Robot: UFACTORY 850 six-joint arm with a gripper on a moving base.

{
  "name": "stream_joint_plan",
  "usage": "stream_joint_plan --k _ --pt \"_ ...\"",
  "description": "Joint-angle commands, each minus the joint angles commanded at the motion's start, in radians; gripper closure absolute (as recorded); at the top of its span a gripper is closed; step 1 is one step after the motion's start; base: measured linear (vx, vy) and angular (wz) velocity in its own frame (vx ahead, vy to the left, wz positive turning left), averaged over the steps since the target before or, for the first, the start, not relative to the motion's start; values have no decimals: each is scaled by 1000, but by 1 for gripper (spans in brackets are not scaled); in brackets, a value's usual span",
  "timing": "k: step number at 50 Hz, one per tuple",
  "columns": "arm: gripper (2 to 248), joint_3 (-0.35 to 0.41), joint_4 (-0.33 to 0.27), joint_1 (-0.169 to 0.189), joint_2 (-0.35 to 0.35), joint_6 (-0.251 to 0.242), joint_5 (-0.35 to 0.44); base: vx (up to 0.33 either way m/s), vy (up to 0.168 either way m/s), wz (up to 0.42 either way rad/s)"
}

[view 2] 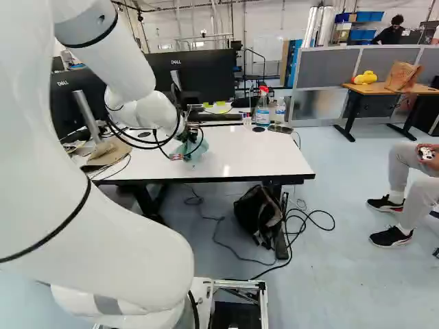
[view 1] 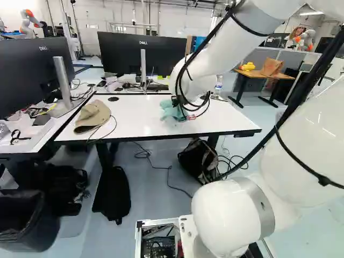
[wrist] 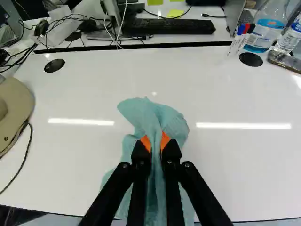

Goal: Clean the table with the green towel

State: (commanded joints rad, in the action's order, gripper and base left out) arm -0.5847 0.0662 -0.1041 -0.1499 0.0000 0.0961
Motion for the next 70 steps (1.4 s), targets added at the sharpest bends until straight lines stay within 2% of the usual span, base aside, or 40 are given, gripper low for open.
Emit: stream_joint_plan --k 53,70 --pt "209 0 72 0 0 0 -342 0 0 0" --pt "209 0 74 0 0 0 -351 0 0 0"
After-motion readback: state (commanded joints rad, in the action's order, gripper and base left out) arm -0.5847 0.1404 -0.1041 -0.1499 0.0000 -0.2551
